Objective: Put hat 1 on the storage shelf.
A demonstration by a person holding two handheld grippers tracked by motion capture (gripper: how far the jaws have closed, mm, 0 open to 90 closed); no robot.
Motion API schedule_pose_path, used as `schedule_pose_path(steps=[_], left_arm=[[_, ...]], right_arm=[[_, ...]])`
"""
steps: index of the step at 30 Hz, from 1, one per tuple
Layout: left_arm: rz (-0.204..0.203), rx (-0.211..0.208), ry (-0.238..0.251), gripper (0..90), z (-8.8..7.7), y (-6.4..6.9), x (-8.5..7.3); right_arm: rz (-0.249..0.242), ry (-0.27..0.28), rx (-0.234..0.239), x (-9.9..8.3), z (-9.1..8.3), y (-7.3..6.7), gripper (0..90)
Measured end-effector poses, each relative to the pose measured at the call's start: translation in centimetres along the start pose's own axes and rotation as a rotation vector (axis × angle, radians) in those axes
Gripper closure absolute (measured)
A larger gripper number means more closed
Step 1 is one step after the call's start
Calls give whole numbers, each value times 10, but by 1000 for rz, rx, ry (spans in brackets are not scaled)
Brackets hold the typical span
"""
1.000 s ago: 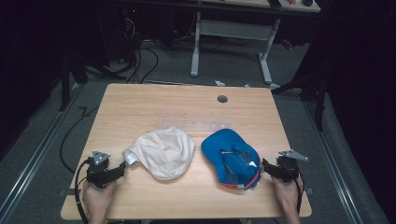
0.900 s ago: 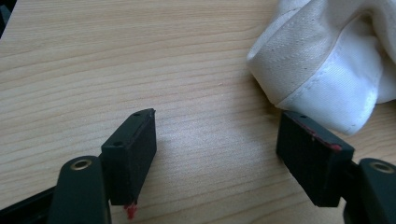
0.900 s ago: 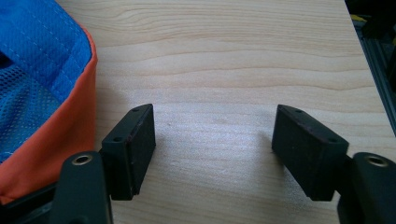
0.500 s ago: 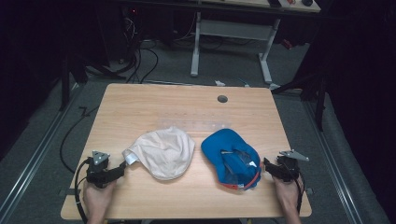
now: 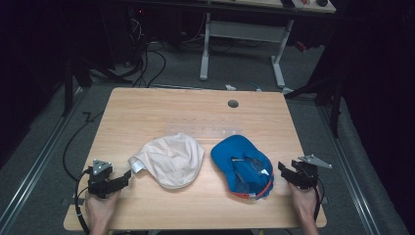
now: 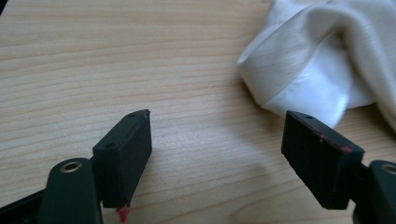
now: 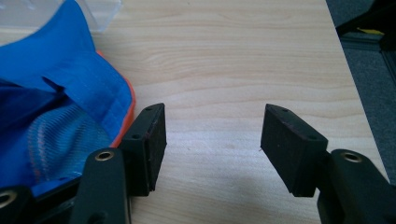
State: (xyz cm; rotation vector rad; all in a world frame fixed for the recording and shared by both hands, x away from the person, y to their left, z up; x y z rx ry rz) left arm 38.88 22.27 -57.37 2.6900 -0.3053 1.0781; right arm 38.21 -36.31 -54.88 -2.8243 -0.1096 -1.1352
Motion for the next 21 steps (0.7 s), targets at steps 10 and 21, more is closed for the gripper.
schedule_pose_path(steps=[10, 21], left_arm=[[54, -89, 39, 249, -22, 36, 5], [63, -214, -30, 206, -7, 73, 9]], right_arm=[[-17, 36, 63, 10, -11, -17, 369], [-83, 63, 156, 27, -27, -55, 357]])
Point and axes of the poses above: each handheld gripper's, and its own axes: z roughly forward along the jaws, x roughly out of its top, y roughly to its right, the point moved 7 cm from there along z, roughly forward along the jaws, and after that the axes turned 7 degrees about -y, right-handed, at the moved point
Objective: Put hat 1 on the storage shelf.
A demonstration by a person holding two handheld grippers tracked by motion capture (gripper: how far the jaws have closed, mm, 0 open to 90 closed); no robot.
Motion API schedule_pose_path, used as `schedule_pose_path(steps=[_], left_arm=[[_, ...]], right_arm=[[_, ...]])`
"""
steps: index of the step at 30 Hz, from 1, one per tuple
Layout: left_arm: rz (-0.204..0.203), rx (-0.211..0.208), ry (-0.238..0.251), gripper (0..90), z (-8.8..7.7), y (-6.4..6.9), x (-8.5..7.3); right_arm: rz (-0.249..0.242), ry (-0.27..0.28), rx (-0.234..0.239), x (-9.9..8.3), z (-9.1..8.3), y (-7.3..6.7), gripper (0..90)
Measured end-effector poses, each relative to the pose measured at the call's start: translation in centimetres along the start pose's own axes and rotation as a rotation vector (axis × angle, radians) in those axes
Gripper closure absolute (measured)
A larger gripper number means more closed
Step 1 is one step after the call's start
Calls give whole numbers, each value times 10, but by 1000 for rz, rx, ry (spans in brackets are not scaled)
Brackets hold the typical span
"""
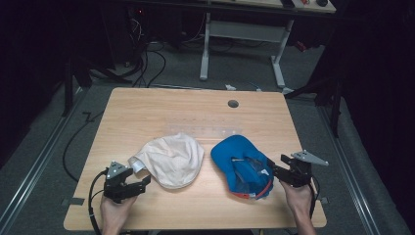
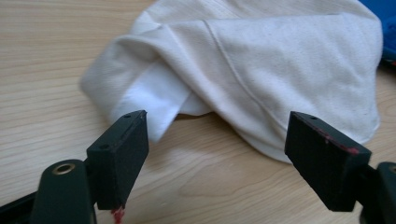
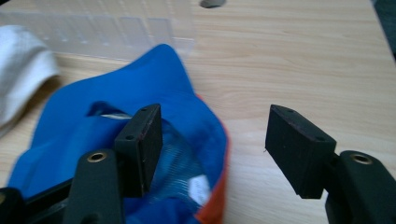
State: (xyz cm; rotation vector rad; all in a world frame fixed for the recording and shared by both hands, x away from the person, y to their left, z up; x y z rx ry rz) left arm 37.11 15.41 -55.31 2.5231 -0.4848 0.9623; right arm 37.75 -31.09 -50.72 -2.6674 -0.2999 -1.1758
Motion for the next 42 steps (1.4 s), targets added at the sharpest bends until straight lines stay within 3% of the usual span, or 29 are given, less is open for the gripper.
schedule_pose_path(steps=[4, 5, 6, 20, 25, 26, 31, 38, 42], left_arm=[[-6, -30, -13, 180, 8, 8, 3], [-8, -36, -16, 180, 10, 10, 4], [-18, -52, -21, 165, 12, 12, 6], [-68, -79, -62, 131, 25, 15, 13], [-54, -70, -77, 139, 28, 16, 13], [-52, -72, -78, 139, 29, 17, 13], [-36, -63, -94, 141, 32, 20, 12], [-25, -56, -105, 143, 33, 22, 12], [-14, -49, -113, 146, 34, 23, 11]], right_arm=[[-53, -13, 63, 10, 2, -28, 346], [-53, -13, 63, 10, 2, -28, 346], [-82, -17, 78, 14, 4, -39, 346], [-192, -94, 201, 27, 34, -108, 321], [-210, -128, 235, 28, 45, -125, 313], [-217, -155, 252, 29, 52, -135, 306], [-210, -170, 289, 39, 67, -154, 278], [-226, -214, 300, 50, 90, -175, 258], [-224, -211, 308, 56, 95, -181, 248]])
Point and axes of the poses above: each handheld gripper's, and its own axes: z roughly forward along the jaws, x roughly out of its top, y roughly to its right, the point moved 7 cm from there along z, roughly forward along the jaws, and after that the axes turned 7 degrees about -y, right-handed, at the moved point
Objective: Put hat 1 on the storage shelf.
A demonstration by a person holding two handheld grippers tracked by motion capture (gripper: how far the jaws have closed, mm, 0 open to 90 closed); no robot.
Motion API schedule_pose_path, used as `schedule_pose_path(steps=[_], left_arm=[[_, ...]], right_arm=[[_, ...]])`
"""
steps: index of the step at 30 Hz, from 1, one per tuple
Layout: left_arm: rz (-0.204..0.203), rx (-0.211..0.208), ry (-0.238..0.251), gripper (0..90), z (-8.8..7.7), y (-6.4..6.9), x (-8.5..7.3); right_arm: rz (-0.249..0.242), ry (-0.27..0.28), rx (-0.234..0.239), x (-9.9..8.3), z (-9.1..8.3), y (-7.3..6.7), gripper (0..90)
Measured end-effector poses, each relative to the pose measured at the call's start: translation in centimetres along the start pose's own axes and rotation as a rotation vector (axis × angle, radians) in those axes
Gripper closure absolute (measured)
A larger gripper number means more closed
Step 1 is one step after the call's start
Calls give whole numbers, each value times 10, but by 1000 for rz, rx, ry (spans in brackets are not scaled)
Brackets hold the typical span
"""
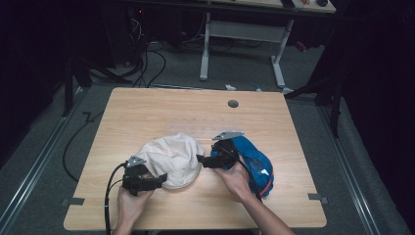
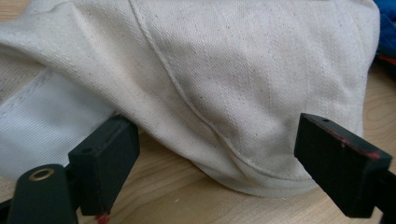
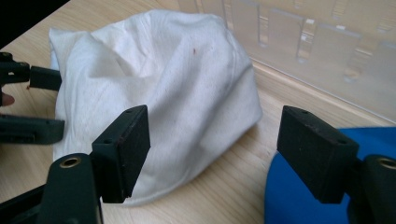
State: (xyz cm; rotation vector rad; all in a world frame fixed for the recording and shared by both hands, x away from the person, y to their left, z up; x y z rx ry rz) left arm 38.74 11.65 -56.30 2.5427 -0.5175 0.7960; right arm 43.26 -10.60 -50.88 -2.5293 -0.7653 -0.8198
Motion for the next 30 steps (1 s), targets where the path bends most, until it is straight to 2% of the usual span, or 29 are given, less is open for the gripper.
schedule_pose_path(steps=[7, 10, 12, 15, 21, 30], left_arm=[[7, 11, -7, 150, 2, 1, -1], [9, 11, -11, 151, 2, 1, -1], [12, 18, -14, 152, 2, 1, -1], [17, 20, -20, 152, 3, 1, -2], [18, 26, -27, 152, 4, 2, -4], [22, 26, -30, 153, 8, 4, -4]], right_arm=[[-14, -4, -3, 18, 15, -12, 225], [-5, -9, -8, 21, 21, -12, 219], [15, -24, -20, 24, 31, -9, 217], [35, -51, -26, 22, 41, -7, 216], [38, -114, -50, 12, 61, -1, 211], [43, -184, -47, 2, 75, 1, 230]])
Point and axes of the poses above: each handheld gripper's, and its own axes: z roughly forward along the jaws, x roughly out of its top, y roughly to its right, the point moved 7 cm from there along z, roughly forward along the jaws, and after that the axes turned 7 degrees about -y, right-handed, at the moved point
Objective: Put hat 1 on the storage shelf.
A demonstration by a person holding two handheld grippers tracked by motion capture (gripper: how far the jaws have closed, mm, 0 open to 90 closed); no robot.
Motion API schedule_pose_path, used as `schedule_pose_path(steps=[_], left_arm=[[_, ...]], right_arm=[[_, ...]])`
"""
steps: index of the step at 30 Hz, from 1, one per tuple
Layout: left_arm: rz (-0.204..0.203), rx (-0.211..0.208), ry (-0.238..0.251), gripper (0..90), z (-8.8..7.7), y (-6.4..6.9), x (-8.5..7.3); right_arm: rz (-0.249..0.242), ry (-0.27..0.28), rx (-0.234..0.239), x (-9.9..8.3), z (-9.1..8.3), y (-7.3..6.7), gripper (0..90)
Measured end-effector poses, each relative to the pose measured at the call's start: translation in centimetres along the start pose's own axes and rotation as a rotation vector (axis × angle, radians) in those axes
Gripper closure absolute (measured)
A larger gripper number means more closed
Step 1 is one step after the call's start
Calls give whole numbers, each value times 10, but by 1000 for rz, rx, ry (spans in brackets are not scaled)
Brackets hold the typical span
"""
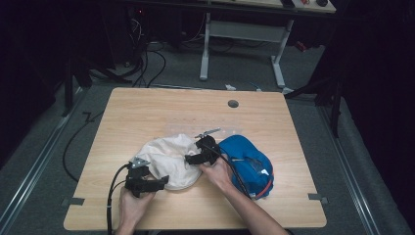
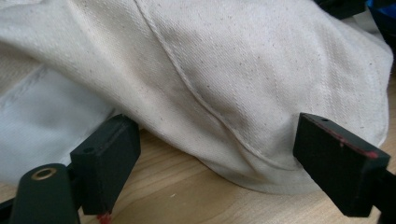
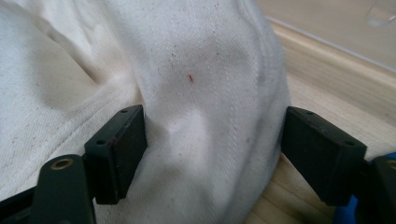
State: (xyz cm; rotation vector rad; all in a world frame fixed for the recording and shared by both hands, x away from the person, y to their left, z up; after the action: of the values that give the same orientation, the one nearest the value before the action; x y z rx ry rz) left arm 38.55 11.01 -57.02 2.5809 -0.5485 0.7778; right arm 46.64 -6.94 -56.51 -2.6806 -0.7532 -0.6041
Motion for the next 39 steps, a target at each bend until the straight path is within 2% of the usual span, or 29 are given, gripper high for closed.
schedule_pose_path(steps=[2, 4, 6, 8, 12, 13, 16, 18, 27, 36, 39], left_arm=[[3, -2, 0, 155, 1, 1, 0], [0, -4, -1, 154, 1, 1, 0], [-1, -8, -1, 154, 2, 1, 0], [0, -11, 0, 152, 2, 2, 0], [3, -24, 7, 151, 1, 4, 0], [3, -38, 12, 150, 0, 6, 0], [5, -52, 18, 150, -2, 8, 0], [9, -66, 32, 152, -5, 11, 2], [31, -102, 68, 152, -16, 22, 4], [75, -139, 101, 151, -36, 38, 7], [87, -142, 118, 150, -43, 43, 7]], right_arm=[[0, -17, 3, -1, 6, -2, 298], [-20, -19, -14, -1, 6, -3, 340], [-27, -24, -21, -1, 6, -4, 355], [-34, -31, -36, 0, 6, -4, 441], [4, -18, 0, 0, 5, 0, 554], [19, -13, 12, 1, 4, 0, 577], [32, -2, 29, 1, 2, 2, 613], [39, 26, 42, 2, -2, 2, 668], [9, 102, 50, 3, -18, 2, 752], [12, 167, 60, 5, -39, 9, 773], [8, 181, 48, 6, -45, 11, 775]])
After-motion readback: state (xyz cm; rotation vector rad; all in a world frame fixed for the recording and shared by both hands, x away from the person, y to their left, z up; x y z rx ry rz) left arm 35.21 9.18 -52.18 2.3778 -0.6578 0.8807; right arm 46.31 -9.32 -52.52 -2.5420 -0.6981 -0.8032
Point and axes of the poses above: each handheld gripper's, and its own axes: z roughly forward along the jaws, x roughly out of its top, y roughly to its right, the point moved 7 cm from there along z, roughly forward along the jaws, and after that the axes turned 7 degrees about -y, right-handed, at the moved point
